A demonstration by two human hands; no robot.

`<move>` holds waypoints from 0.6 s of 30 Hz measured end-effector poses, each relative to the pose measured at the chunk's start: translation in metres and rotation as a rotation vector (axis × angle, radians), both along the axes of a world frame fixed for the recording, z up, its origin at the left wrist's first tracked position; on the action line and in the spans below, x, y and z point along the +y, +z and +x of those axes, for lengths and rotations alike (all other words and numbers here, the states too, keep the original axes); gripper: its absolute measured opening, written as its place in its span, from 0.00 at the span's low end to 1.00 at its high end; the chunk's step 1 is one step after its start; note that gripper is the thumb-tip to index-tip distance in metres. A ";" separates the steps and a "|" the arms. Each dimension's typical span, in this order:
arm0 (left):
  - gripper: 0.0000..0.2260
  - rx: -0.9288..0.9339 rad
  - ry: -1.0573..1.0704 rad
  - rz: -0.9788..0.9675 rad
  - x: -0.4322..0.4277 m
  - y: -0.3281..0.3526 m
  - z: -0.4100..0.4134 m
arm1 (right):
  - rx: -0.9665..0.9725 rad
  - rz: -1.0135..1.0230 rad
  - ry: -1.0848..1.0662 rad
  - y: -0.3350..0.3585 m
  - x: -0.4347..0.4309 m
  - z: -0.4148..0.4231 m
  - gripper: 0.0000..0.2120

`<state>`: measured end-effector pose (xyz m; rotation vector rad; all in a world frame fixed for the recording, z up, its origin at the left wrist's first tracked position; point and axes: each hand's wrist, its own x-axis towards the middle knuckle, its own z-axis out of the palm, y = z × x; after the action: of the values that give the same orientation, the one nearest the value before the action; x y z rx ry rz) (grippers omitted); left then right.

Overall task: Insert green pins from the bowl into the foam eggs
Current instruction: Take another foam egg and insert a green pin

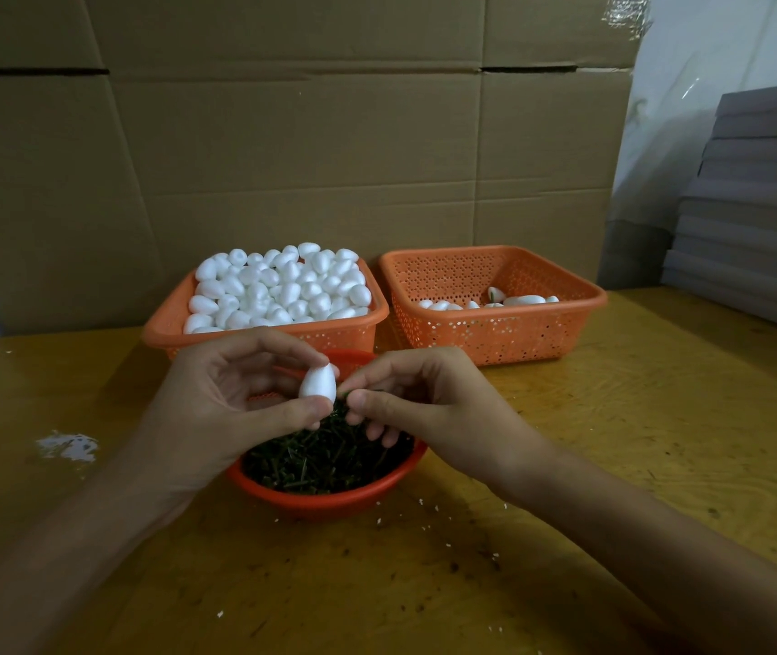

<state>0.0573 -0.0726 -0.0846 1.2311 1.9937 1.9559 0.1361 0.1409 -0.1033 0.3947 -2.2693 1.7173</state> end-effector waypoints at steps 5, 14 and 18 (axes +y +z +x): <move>0.13 -0.029 -0.006 0.015 0.000 -0.001 -0.002 | -0.014 0.018 0.012 0.001 0.001 0.001 0.09; 0.20 -0.031 0.049 0.011 -0.001 -0.003 -0.005 | -0.018 0.026 0.014 0.002 -0.001 0.001 0.13; 0.18 -0.043 0.061 0.019 0.000 -0.003 -0.005 | -0.016 -0.003 0.028 0.002 -0.003 0.001 0.13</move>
<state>0.0524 -0.0723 -0.0880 1.1355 2.0200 2.0149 0.1369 0.1380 -0.1009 0.4155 -2.2826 1.7432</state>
